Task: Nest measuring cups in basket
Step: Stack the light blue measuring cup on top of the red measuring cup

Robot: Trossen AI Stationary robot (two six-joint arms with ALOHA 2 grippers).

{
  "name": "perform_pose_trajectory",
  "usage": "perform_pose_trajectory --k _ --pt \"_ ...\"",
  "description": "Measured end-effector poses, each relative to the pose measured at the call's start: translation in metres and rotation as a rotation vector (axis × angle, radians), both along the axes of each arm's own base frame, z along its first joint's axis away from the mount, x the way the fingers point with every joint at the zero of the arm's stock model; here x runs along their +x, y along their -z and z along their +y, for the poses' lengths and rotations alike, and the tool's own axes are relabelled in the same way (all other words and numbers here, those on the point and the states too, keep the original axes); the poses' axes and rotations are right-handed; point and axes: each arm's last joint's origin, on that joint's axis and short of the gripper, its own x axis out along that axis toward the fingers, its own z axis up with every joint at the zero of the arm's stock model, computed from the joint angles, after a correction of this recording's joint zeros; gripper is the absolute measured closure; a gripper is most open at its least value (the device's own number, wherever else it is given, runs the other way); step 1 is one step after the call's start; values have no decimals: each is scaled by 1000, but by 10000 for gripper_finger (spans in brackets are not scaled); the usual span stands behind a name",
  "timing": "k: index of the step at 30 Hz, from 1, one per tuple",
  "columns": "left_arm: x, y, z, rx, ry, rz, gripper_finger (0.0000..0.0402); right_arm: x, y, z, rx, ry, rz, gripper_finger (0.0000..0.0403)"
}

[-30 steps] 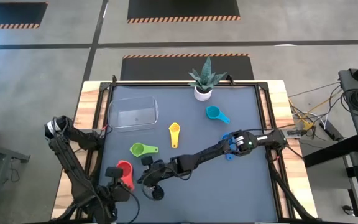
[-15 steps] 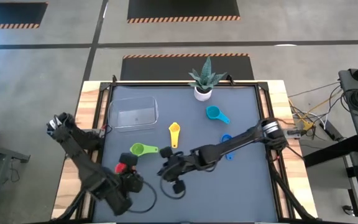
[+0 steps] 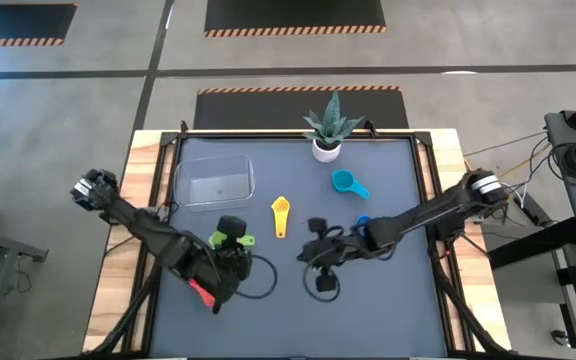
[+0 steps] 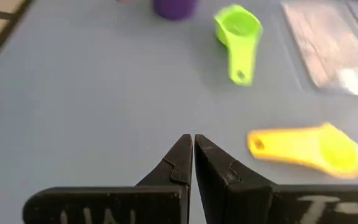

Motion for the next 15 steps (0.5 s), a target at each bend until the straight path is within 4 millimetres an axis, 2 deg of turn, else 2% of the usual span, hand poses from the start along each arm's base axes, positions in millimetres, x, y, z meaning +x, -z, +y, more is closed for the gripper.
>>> perform_pose_trajectory --k 8,15 --pt "-21 12 28 -74 -7 -214 402 -54 -5 -53 100 272 194 394" --pt "-41 20 45 -4 -99 -352 402 -85 5 -106 117 517 363 394"
